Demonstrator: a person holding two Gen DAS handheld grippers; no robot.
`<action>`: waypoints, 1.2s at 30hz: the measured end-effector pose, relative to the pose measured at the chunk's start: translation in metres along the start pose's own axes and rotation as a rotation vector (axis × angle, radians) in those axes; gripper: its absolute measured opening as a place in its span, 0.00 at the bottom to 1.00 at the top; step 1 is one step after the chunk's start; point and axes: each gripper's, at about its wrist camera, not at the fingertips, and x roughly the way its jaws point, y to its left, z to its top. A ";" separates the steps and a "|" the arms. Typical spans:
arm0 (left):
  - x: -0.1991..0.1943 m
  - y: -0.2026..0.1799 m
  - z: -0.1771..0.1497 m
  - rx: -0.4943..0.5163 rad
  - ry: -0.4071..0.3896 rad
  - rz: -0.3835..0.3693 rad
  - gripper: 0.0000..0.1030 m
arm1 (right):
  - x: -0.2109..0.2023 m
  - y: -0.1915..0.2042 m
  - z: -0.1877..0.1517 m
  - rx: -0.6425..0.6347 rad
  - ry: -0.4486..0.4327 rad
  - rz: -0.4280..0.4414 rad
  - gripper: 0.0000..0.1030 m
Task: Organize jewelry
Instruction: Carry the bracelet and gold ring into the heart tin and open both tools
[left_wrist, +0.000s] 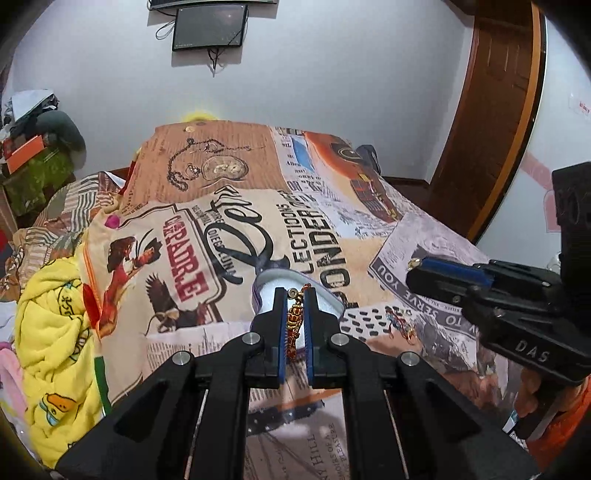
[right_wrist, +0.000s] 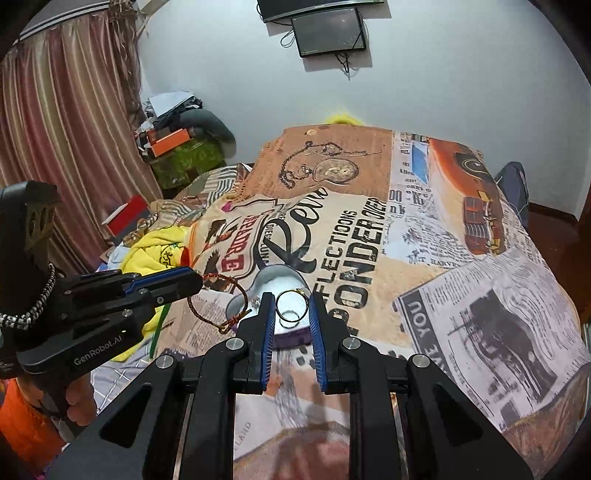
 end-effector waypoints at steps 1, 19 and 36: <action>0.000 0.000 0.002 -0.001 -0.004 -0.001 0.07 | 0.002 0.000 0.001 -0.001 0.000 0.002 0.16; 0.050 0.023 0.005 -0.072 0.068 -0.064 0.07 | 0.047 -0.005 0.006 -0.012 0.057 0.042 0.16; 0.071 0.044 0.001 -0.063 0.100 -0.046 0.08 | 0.090 0.004 0.008 -0.047 0.133 0.072 0.16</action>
